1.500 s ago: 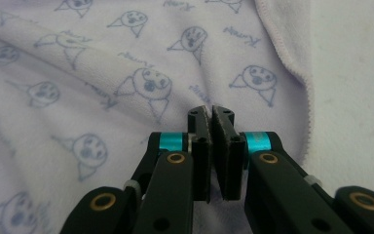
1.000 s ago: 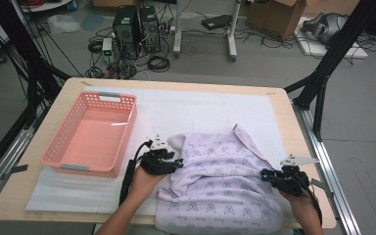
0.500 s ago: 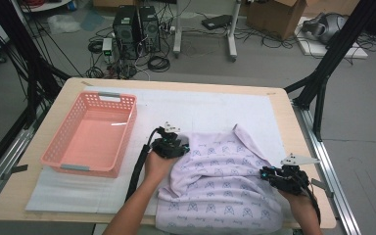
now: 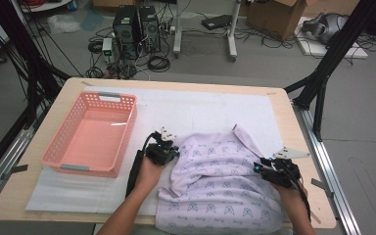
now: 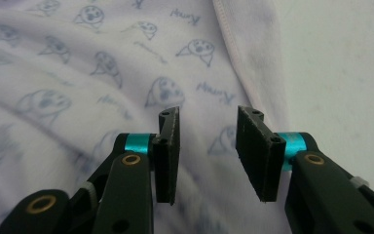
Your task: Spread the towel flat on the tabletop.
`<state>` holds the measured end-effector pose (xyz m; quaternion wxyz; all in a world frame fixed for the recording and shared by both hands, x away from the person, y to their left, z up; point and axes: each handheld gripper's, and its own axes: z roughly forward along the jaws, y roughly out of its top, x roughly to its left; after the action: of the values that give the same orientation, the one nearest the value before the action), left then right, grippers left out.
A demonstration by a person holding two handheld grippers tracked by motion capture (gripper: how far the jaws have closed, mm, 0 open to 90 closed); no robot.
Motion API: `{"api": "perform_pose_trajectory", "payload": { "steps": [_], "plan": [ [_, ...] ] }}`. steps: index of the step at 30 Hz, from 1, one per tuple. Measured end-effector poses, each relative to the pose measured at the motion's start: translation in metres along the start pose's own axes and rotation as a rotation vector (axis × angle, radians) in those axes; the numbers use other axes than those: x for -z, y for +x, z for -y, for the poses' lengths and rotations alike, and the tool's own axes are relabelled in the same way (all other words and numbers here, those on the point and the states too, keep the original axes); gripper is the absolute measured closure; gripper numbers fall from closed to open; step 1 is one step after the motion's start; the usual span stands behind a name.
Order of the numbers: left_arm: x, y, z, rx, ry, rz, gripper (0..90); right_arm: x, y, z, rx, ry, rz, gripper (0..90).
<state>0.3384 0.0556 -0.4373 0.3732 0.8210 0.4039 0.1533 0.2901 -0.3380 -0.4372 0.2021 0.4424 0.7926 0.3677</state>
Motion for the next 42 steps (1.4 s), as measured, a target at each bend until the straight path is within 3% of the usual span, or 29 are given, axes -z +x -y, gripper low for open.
{"api": "perform_pose_trajectory", "payload": {
  "steps": [3, 8, 10, 14, 15, 16, 19, 22, 23, 25, 29, 31, 33, 35, 38, 40, 41, 42],
  "plan": [
    [0.008, 0.004, 0.012, 0.004, 0.013, 0.018, 89.7, -0.015, 0.002, -0.012, 0.024, -0.010, 0.022, 60.8],
    [0.018, 0.011, 0.023, 0.043, -0.032, 0.025, 88.9, -0.039, -0.003, -0.036, 0.059, 0.010, 0.072, 56.3],
    [0.016, 0.013, 0.021, 0.076, -0.066, 0.025, 76.9, -0.050, -0.006, -0.044, 0.087, 0.048, 0.097, 58.1],
    [0.006, 0.012, 0.011, 0.096, -0.093, 0.034, 60.7, -0.062, -0.015, -0.049, 0.102, 0.089, 0.126, 85.1],
    [0.004, 0.010, 0.007, 0.103, -0.099, 0.040, 59.3, -0.061, -0.019, -0.049, 0.116, 0.092, 0.166, 85.5],
    [0.001, 0.009, 0.005, 0.102, -0.114, 0.040, 57.5, -0.059, -0.026, -0.049, 0.085, 0.086, 0.188, 85.8],
    [-0.007, 0.004, -0.004, 0.092, -0.111, 0.042, 52.6, -0.047, -0.055, -0.044, -0.075, 0.053, 0.262, 85.8],
    [-0.015, 0.001, -0.010, 0.088, -0.094, 0.037, 48.7, -0.039, -0.074, -0.035, -0.170, 0.106, 0.358, 84.9],
    [-0.017, 0.000, -0.011, 0.087, -0.088, 0.039, 46.9, -0.036, -0.078, -0.032, -0.201, 0.103, 0.377, 80.7],
    [-0.021, -0.003, -0.014, 0.111, -0.097, 0.067, 46.4, -0.032, -0.083, -0.028, -0.271, 0.087, 0.334, 63.2],
    [-0.030, -0.012, -0.017, 0.101, -0.076, 0.098, 46.6, -0.020, -0.073, -0.024, -0.255, 0.036, 0.262, 56.5],
    [-0.035, -0.017, -0.017, 0.084, -0.061, 0.117, 49.6, -0.015, -0.065, -0.023, -0.217, 0.015, 0.217, 55.9],
    [-0.036, -0.024, -0.017, 0.030, -0.061, 0.090, 55.2, -0.010, -0.054, -0.022, -0.190, -0.005, 0.162, 55.9],
    [-0.036, -0.028, -0.018, 0.037, -0.052, 0.137, 78.5, -0.011, -0.043, -0.022, -0.145, 0.000, 0.094, 54.5],
    [-0.032, -0.034, -0.019, -0.008, -0.024, 0.109, 89.3, -0.019, -0.027, -0.021, -0.091, 0.035, -0.016, 53.7],
    [-0.027, -0.029, -0.015, -0.004, 0.002, 0.113, 89.7, -0.027, -0.017, -0.018, -0.030, 0.090, -0.026, 54.4],
    [-0.025, -0.027, -0.013, 0.001, 0.006, 0.118, 89.7, -0.028, -0.013, -0.017, -0.009, 0.082, 0.000, 58.4],
    [-0.021, -0.024, -0.011, -0.001, 0.011, 0.114, 89.7, -0.027, -0.012, -0.016, -0.018, 0.082, 0.003, 64.7]
  ]
}}
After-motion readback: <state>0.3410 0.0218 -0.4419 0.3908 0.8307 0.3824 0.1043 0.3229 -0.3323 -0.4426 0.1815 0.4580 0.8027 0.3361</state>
